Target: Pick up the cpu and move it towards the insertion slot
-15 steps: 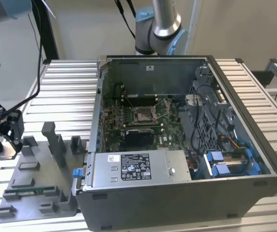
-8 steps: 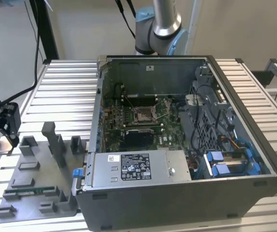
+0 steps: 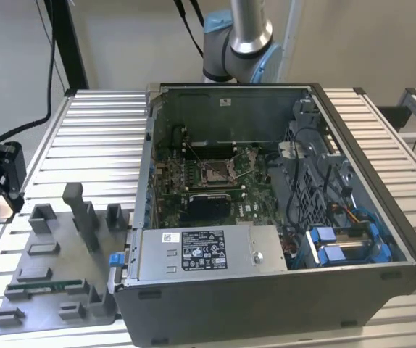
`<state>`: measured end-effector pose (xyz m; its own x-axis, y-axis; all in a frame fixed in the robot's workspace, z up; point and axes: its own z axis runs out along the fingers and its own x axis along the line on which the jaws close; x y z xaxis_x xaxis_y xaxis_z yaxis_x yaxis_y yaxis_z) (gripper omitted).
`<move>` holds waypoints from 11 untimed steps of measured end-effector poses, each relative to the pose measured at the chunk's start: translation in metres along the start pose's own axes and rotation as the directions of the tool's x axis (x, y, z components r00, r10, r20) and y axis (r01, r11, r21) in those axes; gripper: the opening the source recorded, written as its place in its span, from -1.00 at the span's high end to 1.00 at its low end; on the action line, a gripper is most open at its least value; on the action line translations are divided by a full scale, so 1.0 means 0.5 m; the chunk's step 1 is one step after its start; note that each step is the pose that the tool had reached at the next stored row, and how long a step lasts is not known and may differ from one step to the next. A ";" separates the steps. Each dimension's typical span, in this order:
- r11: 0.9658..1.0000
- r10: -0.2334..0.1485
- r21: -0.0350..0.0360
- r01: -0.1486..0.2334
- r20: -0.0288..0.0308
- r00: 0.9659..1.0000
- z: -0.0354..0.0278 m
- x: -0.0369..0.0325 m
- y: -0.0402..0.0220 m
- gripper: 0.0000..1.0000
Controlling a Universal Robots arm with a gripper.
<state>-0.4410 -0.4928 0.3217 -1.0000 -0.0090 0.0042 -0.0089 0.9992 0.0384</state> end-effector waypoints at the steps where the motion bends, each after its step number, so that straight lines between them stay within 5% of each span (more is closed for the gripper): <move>1: 1.000 0.000 0.000 0.000 0.000 1.000 -0.006 0.000 0.000 1.00; 11: 1.000 0.000 0.000 0.000 0.000 1.000 -0.061 0.000 0.002 1.00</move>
<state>-0.4410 -0.4928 0.3521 -1.0000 -0.0090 0.0043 -0.0089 0.9992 0.0384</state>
